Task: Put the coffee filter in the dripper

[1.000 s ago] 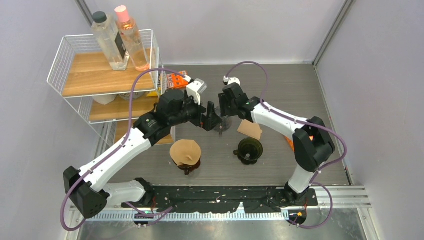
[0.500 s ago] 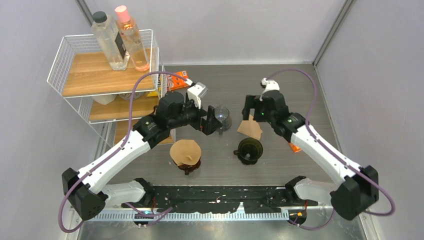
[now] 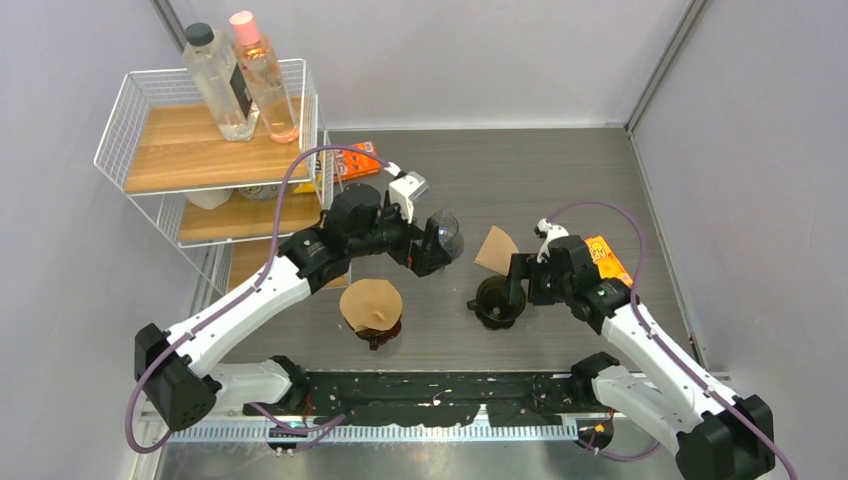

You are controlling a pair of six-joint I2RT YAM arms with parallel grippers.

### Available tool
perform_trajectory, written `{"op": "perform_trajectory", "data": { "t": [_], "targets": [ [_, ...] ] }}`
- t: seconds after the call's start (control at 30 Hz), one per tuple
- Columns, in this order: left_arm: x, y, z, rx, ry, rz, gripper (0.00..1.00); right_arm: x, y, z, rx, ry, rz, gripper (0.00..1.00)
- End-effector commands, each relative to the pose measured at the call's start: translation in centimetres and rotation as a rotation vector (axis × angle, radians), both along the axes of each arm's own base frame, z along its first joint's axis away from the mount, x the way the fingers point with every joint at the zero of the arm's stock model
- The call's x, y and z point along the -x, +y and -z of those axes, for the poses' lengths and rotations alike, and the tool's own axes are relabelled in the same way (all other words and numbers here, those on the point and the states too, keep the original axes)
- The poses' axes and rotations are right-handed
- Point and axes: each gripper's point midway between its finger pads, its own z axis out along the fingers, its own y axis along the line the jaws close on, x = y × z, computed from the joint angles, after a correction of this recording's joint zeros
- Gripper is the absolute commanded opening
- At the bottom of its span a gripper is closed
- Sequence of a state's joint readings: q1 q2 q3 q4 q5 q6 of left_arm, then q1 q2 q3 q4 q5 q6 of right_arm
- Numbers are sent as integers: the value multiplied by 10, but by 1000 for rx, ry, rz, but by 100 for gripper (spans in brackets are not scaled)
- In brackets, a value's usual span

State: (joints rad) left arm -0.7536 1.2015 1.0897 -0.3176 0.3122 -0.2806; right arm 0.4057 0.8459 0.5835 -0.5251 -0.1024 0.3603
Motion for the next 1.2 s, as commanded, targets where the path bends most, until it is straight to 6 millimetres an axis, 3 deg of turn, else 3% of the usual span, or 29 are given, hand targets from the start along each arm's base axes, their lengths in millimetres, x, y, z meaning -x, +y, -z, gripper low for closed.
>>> {"op": "perform_trajectory", "data": {
  "t": [0.0,0.13,0.23,0.27,0.4,0.6,0.73,0.77,1.07,1.1,1.13,1.17],
  "targets": [
    [4,-14,-21,52,-57,57,99,6,16,7,-78,22,-51,84],
    [3,-16,-18,43,-50,62,99,7,16,21,-82,45,-41,70],
    [3,-19,-15,32,-41,71,99,7,17,25,-87,48,-45,48],
    [4,-20,-15,29,-40,74,99,8,19,25,-92,51,-51,40],
    [4,-22,-12,19,-33,81,99,8,20,16,-95,36,-73,25],
    [9,-24,-14,26,-31,100,99,5,19,-11,-73,-17,-113,16],
    [14,-27,-15,35,-28,118,99,-5,25,-44,-90,-51,-120,13],
    [15,-27,-16,40,-26,125,99,-10,28,-58,-105,-76,-120,13],
    [25,-28,-24,91,-33,155,99,-60,64,-126,-242,-65,-75,9],
    [25,-28,-25,96,-34,153,99,-68,66,-121,-234,-42,-64,9],
    [25,-28,-25,98,-36,150,99,-75,69,-133,-248,-60,-58,9],
    [25,-28,-25,97,-36,147,99,-81,74,-129,-245,-38,-60,9]
  ]
}}
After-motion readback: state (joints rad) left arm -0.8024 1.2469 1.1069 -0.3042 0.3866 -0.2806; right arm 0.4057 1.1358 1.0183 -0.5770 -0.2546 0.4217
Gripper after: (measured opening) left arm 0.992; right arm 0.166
